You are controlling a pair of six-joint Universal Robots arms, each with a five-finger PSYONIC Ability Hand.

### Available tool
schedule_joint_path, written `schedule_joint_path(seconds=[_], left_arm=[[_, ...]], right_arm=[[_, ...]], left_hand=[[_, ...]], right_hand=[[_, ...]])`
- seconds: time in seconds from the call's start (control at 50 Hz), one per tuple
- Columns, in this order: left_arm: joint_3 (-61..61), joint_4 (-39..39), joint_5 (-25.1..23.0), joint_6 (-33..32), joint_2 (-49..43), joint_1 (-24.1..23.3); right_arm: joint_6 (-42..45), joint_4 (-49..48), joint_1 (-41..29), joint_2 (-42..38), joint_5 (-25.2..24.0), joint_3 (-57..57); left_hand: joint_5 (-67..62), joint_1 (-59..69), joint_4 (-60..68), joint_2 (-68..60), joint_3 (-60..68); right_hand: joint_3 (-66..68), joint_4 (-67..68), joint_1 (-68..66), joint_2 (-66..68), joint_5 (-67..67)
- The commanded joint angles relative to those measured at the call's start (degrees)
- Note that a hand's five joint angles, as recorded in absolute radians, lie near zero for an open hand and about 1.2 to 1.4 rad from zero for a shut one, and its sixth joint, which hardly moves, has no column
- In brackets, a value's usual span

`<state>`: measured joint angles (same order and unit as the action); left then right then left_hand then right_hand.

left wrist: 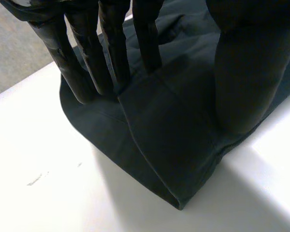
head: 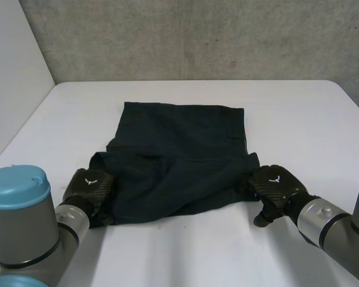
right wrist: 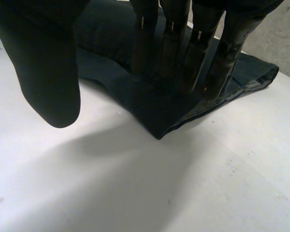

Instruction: Fold the shorts.

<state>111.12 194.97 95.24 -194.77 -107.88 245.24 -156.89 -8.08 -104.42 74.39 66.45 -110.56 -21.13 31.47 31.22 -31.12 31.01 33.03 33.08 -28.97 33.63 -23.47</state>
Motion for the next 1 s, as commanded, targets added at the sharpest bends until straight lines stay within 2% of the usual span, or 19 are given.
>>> schedule_joint_path(seconds=[0.02,0.12,0.24,0.4,0.54,0.58,0.62,0.64,0.66,0.74,0.84,0.92,1.0], left_arm=[[-1.2,-1.2,-0.7,-2.4,-3.3,0.2],[-2.0,-1.2,-0.6,-2.9,-3.2,1.0],[-3.8,-1.0,-0.6,-3.0,-2.7,2.2],[-5.0,-1.2,-0.8,-2.9,-2.8,3.7],[-4.9,-0.9,-0.9,-2.8,-3.2,3.8],[-4.9,-0.8,-0.9,-2.8,-3.2,3.8],[-4.9,-0.8,-1.0,-2.8,-3.2,3.7],[-4.9,-0.8,-1.0,-2.8,-3.1,3.7],[-4.9,-0.8,-1.0,-2.8,-3.1,3.7],[-4.8,-1.0,-1.0,-2.8,-2.7,3.6],[-4.2,-1.9,-1.1,-3.1,-0.8,3.1],[-2.5,-4.4,-1.1,-3.6,2.8,2.7],[-0.8,-9.5,-1.1,-5.4,7.6,1.8]], right_arm=[[-0.1,-3.8,-1.0,-0.9,0.2,-0.2],[-0.1,-6.5,-2.0,-3.1,0.3,1.0],[-0.3,-8.1,-3.9,-7.5,1.8,5.4],[0.6,-9.0,-5.8,-13.2,6.4,10.9],[2.9,-9.5,-6.4,-17.2,7.5,13.9],[3.7,-9.6,-6.6,-18.1,7.9,14.7],[4.0,-9.7,-6.8,-18.6,8.3,15.2],[4.1,-9.8,-6.8,-18.7,8.7,15.6],[4.1,-9.9,-6.9,-18.6,8.9,15.8],[4.1,-9.8,-7.1,-16.8,9.4,15.8],[3.8,-8.7,-7.1,-10.7,9.5,14.7],[4.5,-3.5,-6.9,-6.5,9.0,13.4],[7.2,8.8,-7.1,-3.8,8.5,14.0]], left_hand=[[-36.4,36.0,36.3,-36.4,36.5],[-47.7,47.4,47.6,-47.7,47.8],[-47.7,47.4,47.6,-47.7,47.8],[-47.4,47.0,47.3,-47.4,47.5],[-45.9,45.5,45.8,-45.9,46.0],[-45.5,45.2,45.4,-45.5,45.7],[-45.4,45.0,45.3,-45.4,45.5],[-45.4,45.0,45.3,-45.4,45.5],[-45.4,45.0,45.3,-45.4,45.5],[-45.5,45.2,45.4,-45.5,45.7],[-47.0,46.7,46.9,-47.1,47.2],[-47.4,47.0,47.3,-47.4,47.5],[-47.4,47.0,47.3,-47.4,47.5]], right_hand=[[-4.4,-4.5,0.4,-5.0,4.9],[-5.3,-5.3,1.2,-5.9,5.7],[-4.8,-4.8,0.7,-5.4,5.2],[-3.8,-3.8,-0.3,-4.4,4.2],[1.4,1.4,-5.5,0.8,-1.0],[7.5,7.4,-11.5,6.9,-7.0],[19.4,19.3,-23.4,18.8,-18.9],[38.1,38.0,-42.2,37.5,-37.7],[46.9,46.8,-50.9,46.3,-46.4],[47.0,46.9,-51.0,46.4,-46.5],[47.0,46.9,-51.0,46.4,-46.5],[47.0,46.9,-51.0,46.4,-46.5],[47.0,46.9,-51.0,46.4,-46.5]])
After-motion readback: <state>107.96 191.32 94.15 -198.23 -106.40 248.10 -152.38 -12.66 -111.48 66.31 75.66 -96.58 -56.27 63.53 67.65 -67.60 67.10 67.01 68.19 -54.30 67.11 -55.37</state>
